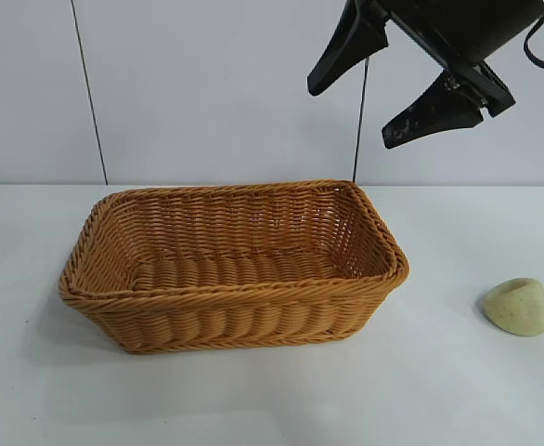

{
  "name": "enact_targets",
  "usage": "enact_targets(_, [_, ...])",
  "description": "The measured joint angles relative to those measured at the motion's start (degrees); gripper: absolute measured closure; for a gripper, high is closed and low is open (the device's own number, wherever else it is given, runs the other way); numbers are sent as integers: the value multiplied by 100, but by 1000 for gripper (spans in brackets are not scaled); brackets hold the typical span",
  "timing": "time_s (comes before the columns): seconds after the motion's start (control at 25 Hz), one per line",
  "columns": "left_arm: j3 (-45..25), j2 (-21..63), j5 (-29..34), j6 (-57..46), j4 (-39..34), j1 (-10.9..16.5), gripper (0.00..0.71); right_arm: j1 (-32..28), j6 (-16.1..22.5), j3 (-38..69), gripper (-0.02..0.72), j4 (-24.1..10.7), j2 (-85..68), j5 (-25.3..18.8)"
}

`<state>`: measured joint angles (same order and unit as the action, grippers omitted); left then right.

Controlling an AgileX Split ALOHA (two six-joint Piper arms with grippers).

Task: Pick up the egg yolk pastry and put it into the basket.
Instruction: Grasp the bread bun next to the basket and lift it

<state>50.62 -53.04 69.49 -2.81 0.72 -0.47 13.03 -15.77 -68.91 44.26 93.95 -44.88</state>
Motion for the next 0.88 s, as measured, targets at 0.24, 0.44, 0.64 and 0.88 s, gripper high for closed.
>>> enact_targets(0.24, [-1390, 1933, -141, 0, 0, 0, 36, 0, 0, 0, 78, 0, 0, 0])
enact_targets(0.44, [-2131, 3294, -752, 0, 0, 0, 36, 0, 0, 0, 78, 0, 0, 0])
enact_targets(0.64, [-2195, 4074, -778, 0, 0, 0, 36, 0, 0, 0, 78, -5, 0, -8])
enact_targets(0.88, [-2198, 4544, -783, 0, 0, 0, 36, 0, 195, -90, 78, -562, 0, -86])
